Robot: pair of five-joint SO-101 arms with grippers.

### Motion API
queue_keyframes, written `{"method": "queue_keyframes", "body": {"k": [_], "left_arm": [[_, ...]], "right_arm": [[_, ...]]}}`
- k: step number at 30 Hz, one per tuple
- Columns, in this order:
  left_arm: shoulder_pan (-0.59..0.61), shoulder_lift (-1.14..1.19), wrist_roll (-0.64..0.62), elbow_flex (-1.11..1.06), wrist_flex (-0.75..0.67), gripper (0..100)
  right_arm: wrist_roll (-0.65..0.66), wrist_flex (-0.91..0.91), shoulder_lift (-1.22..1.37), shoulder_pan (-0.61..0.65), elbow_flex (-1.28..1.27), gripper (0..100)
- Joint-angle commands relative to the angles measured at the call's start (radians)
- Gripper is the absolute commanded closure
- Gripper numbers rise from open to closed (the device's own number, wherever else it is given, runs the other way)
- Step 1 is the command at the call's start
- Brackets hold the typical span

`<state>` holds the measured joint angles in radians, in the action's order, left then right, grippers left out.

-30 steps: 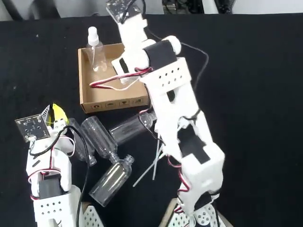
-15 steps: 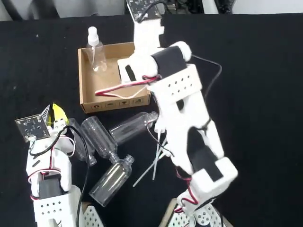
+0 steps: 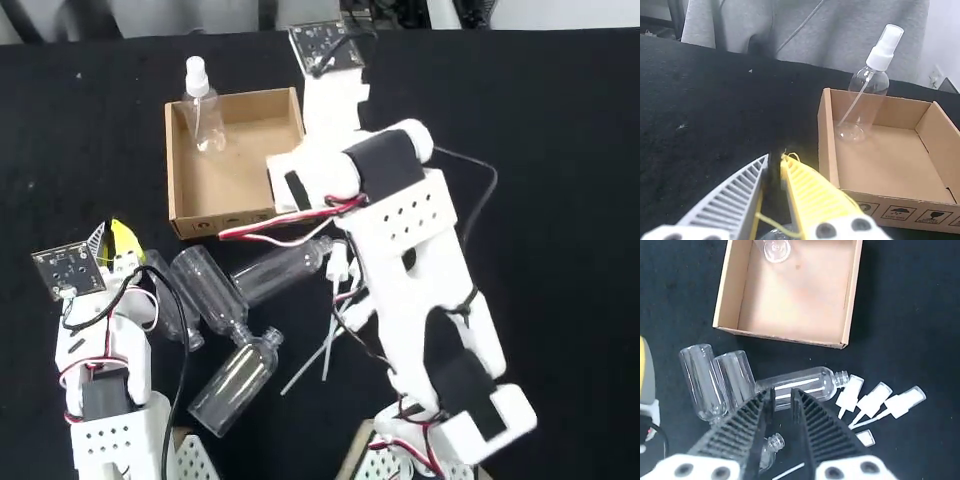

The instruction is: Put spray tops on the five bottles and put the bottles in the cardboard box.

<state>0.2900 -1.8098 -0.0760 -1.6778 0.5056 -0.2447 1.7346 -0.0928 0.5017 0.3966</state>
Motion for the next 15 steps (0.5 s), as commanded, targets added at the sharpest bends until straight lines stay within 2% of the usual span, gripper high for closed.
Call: {"method": "queue_keyframes", "body": {"k": [1,4,9,15], "left_arm": [[0.013,-0.006,0.014,-0.022,0.003,96],[0.013,-0.006,0.014,-0.022,0.003,96],[0.013,-0.006,0.014,-0.022,0.003,96],[0.013,-0.006,0.014,-0.022,0.003,96]], "right_arm": [[-0.014,0.025,-0.071,0.026,-0.015,98.8],[-0.026,0.025,-0.071,0.026,-0.039,98.8],[-0.203,0.023,-0.070,0.026,-0.079,98.6],[-0.345,0.023,-0.062,0.026,-0.085,98.6]]}}
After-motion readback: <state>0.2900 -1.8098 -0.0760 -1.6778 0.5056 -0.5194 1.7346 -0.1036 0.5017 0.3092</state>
